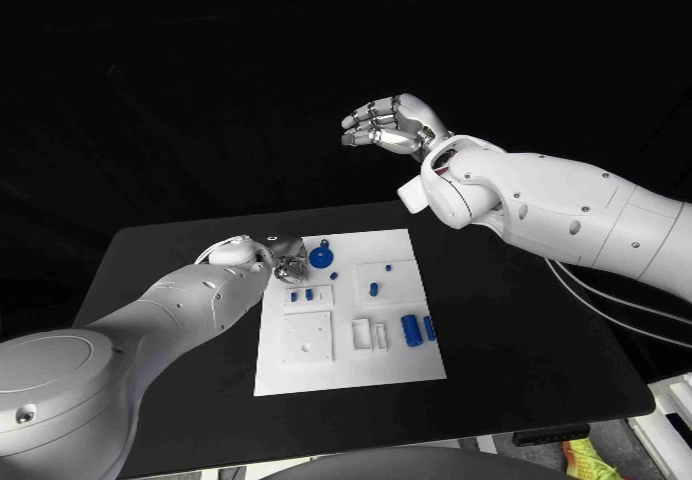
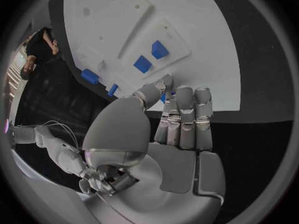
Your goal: Assemble the parts on the task board
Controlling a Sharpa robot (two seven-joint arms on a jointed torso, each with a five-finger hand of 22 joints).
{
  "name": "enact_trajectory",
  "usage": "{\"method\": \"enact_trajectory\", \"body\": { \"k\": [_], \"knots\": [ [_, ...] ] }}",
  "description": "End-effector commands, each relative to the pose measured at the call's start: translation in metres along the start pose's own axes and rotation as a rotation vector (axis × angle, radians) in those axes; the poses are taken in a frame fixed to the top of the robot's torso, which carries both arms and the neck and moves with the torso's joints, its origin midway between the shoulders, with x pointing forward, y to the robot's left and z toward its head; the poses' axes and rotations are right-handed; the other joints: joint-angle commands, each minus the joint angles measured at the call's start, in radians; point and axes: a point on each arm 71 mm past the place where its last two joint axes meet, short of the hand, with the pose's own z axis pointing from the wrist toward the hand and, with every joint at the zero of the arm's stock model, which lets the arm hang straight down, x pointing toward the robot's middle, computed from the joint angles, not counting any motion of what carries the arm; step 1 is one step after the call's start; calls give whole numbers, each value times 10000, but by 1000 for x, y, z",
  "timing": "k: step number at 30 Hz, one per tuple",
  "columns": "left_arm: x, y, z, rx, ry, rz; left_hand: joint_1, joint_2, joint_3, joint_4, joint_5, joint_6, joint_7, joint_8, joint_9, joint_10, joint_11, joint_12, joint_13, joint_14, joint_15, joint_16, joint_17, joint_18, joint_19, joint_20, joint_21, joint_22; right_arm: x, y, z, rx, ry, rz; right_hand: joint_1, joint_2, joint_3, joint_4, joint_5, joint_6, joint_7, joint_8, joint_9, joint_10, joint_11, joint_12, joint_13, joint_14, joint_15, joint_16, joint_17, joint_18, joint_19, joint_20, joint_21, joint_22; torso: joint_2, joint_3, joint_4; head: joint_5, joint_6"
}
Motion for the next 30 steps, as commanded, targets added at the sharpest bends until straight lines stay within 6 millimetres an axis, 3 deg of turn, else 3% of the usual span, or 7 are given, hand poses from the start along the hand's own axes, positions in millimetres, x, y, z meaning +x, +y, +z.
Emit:
{"method": "enact_trajectory", "body": {
  "k": [1,16,20,25,30],
  "knots": [
    [0,-4,1,83,6,-57,24,61,11,52,52,-8,40,11,-11,35,51,22,16,-50,15,47,10,412,-54,-181,70,222,1,2,1,-104,13,12,38,45,-55,-18,44,-62,-4,47,-14,75,-24,-37,-12,46,-7,-54,-9,-110,-70,-28,-69,11,1,-4,-6,4,2],
    [-1,-1,1,-127,-206,-137,22,37,15,46,52,-77,63,-25,-32,-39,74,-7,-1,-88,36,56,10,418,-85,-171,98,217,0,1,1,-76,1,14,43,42,-56,-19,43,-62,-5,47,-18,82,-24,-51,-12,49,-7,-64,-8,-112,-68,-30,-79,19,-9,-17,10,9,4],
    [-4,-1,0,-154,-582,-405,82,-87,30,30,50,-502,217,-246,-134,-215,129,-29,-40,-130,89,92,18,447,-110,-133,148,213,-4,-1,0,-2,-10,-7,45,42,-56,-19,42,-62,-4,47,-19,83,-24,-54,-12,50,-7,-67,-8,-112,-68,-30,-81,21,-17,-23,21,22,9],
    [-16,2,-2,-266,-1336,-1323,57,-228,-11,65,51,-964,318,-426,-202,-661,267,-63,-133,-199,219,169,41,491,-157,-22,204,210,-15,-6,-2,168,-130,-112,48,42,-57,-21,39,-61,-5,48,-20,84,-23,-59,-12,50,-7,-70,-8,-114,-69,-31,-85,23,-43,-18,107,43,76],
    [-37,6,-5,-385,-2132,-2809,-305,-370,-148,193,64,-1226,465,-495,-222,-1081,410,-55,-225,-440,364,61,-24,525,-320,126,144,176,-25,-15,-1,406,-260,-192,51,44,-57,-22,32,-59,-5,49,-21,86,-23,-63,-12,50,-7,-74,-8,-115,-70,-31,-89,26,-131,-40,288,-7,115]
  ]
}}
